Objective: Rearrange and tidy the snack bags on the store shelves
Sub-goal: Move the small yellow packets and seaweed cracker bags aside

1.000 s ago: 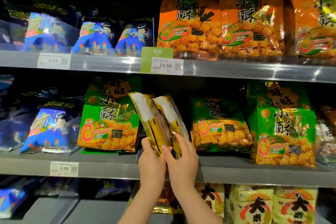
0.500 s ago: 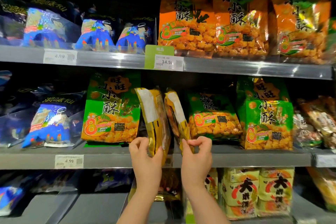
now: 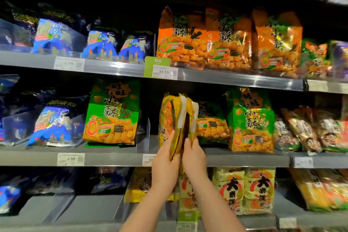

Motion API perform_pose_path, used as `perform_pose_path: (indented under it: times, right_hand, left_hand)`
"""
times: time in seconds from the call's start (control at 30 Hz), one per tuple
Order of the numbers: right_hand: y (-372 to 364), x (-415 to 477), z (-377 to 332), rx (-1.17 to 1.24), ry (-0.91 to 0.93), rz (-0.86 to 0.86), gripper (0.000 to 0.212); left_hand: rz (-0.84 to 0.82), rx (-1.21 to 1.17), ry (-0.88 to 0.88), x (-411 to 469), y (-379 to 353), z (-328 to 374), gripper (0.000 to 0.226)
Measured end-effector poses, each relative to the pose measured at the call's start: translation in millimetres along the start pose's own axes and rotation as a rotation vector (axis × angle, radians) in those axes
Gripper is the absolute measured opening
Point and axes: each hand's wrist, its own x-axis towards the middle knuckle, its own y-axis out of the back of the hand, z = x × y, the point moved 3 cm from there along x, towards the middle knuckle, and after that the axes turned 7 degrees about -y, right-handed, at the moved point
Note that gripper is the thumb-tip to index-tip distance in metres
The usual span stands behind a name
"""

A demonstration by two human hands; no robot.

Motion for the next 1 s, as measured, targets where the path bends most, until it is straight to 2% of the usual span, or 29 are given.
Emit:
perform_pose_path:
  times: [0.07, 0.2, 0.33, 0.4, 0.63, 0.77, 0.9, 0.97, 1.0]
  right_hand:
    - [11, -14, 4, 0.117, -0.031, -0.025, 0.043]
    - [36, -36, 27, 0.386, -0.082, -0.090, 0.034]
    - [55, -65, 59, 0.861, -0.235, -0.176, 0.030]
    - [63, -84, 74, 0.997, -0.256, -0.180, 0.033]
    - [74, -139, 98, 1.115, -0.306, -0.260, 0.036]
    - [72, -163, 109, 1.176, -0.378, -0.296, 0.031]
    - [69, -179, 119, 1.251, -0.479, -0.312, 0.028]
    - [64, -185, 124, 1.271, -0.522, -0.303, 0.029]
    - [62, -188, 125, 1.278, -0.530, -0.304, 0.030]
  left_hand:
    - [0.008, 0.029, -0.008, -10, -6, 10, 0.056]
    - [0.007, 0.125, -0.006, -40, -16, 37, 0.064]
    - [-0.109, 0.276, -0.070, -75, -25, 61, 0.067]
    - [-0.154, 0.338, -0.088, -94, -25, 69, 0.069]
    - [-0.148, 0.373, -0.072, -147, -9, 82, 0.063]
    - [-0.235, 0.335, -0.023, -163, -3, 79, 0.059]
    - [-0.337, 0.212, 0.034, -173, 3, 76, 0.024]
    - [-0.247, 0.161, 0.067, -174, 13, 72, 0.042]
    - [-0.170, 0.176, 0.069, -174, 19, 69, 0.043]
